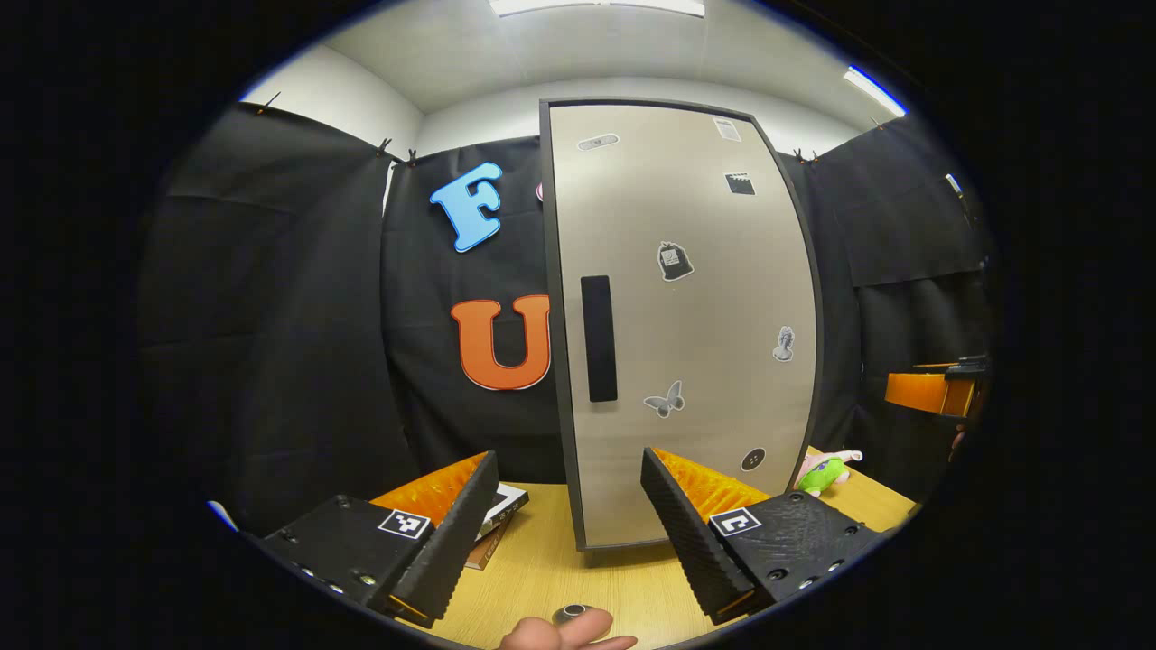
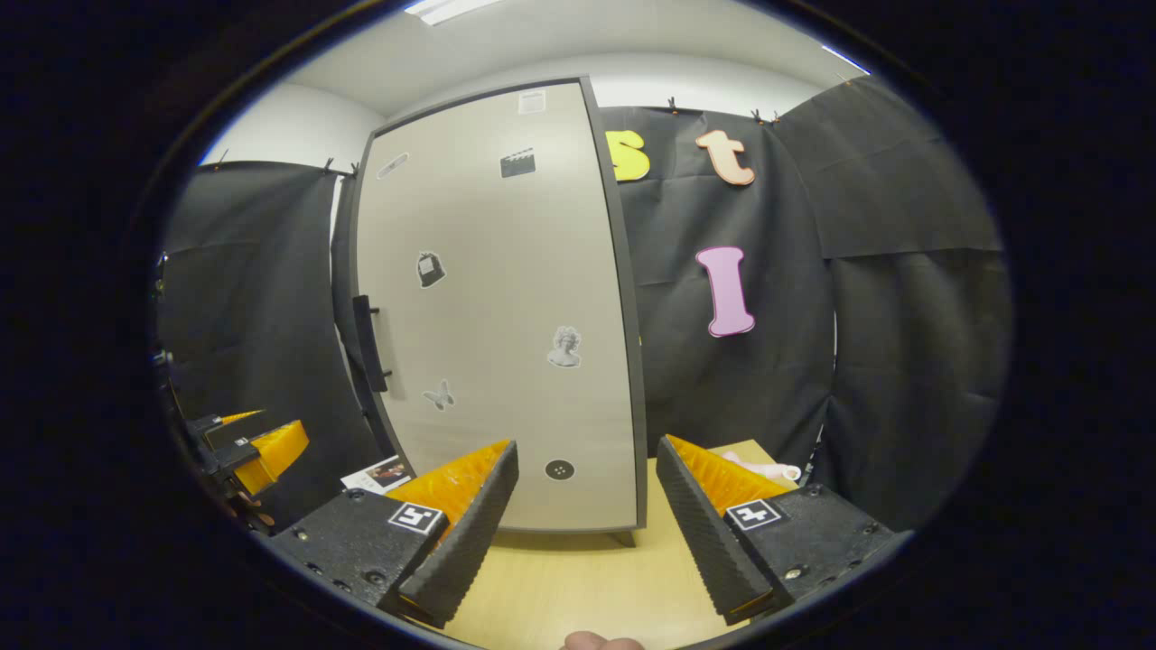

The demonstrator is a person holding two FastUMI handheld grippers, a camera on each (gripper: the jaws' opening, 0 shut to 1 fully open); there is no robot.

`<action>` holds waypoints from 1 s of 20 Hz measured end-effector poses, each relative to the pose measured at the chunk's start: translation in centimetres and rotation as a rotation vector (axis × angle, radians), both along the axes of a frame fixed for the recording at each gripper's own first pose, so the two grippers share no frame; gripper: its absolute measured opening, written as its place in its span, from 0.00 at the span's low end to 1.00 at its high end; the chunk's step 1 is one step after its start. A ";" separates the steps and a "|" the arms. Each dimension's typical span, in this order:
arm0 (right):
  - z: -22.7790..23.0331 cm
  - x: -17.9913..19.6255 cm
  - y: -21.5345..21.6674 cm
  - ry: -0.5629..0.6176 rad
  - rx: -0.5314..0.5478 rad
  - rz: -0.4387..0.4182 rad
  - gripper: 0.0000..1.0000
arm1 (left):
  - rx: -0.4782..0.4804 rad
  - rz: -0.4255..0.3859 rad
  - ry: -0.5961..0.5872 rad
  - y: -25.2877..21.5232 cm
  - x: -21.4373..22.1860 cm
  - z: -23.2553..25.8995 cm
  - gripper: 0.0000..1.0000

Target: Open the cabinet door with the right hand, grasp the bottle in the cabinet with the left hand and place it on the coaster, then close the cabinet door with the right hand.

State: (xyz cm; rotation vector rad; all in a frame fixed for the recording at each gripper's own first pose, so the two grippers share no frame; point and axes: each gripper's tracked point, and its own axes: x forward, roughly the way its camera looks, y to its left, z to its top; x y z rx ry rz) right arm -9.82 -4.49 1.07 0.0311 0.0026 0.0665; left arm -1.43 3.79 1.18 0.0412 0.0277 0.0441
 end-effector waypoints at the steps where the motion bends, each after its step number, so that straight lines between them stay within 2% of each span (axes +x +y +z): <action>1: 0.0 -0.1 0.1 0.000 -0.001 0.004 0.95 | -0.002 0.004 0.001 0.1 0.0 0.0 0.96; 15: 0.1 -0.5 -0.1 0.000 -0.004 0.001 0.94 | -0.013 -0.009 0.004 -0.1 0.2 0.3 0.96; 16: 0.1 -0.4 0.0 0.000 -0.007 0.003 0.99 | -0.013 -0.009 0.006 0.0 0.2 0.2 0.96; 19: 0.3 -0.5 0.3 -0.003 -0.014 0.009 0.99 | -0.013 -0.009 0.007 0.2 0.2 0.2 0.96; 20: 0.3 -0.4 0.5 -0.002 -0.017 0.014 0.95 | -0.015 -0.010 0.008 0.1 0.2 0.1 0.96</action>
